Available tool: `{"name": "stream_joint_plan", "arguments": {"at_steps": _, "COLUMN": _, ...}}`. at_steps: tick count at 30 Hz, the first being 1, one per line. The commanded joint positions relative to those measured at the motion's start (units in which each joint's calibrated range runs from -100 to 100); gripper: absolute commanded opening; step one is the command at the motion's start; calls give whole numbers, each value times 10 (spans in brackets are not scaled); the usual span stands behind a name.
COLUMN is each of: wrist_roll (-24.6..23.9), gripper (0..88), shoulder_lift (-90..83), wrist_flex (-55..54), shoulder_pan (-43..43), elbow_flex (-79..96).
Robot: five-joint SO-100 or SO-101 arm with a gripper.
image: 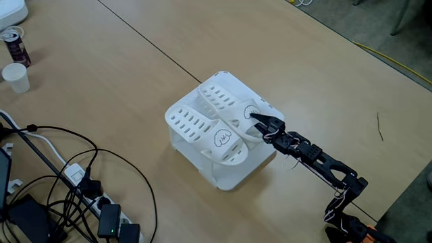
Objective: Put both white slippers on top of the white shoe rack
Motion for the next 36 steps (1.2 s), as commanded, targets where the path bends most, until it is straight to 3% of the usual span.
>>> {"name": "stream_joint_plan", "arguments": {"at_steps": 1, "wrist_roll": 5, "gripper": 8, "shoulder_lift": -15, "wrist_flex": -9, "shoulder_pan": -1, "elbow_flex": -53}}
{"name": "stream_joint_plan", "arguments": {"at_steps": 36, "wrist_roll": 5, "gripper": 11, "shoulder_lift": -15, "wrist_flex": -9, "shoulder_pan": 45, "elbow_flex": 46}}
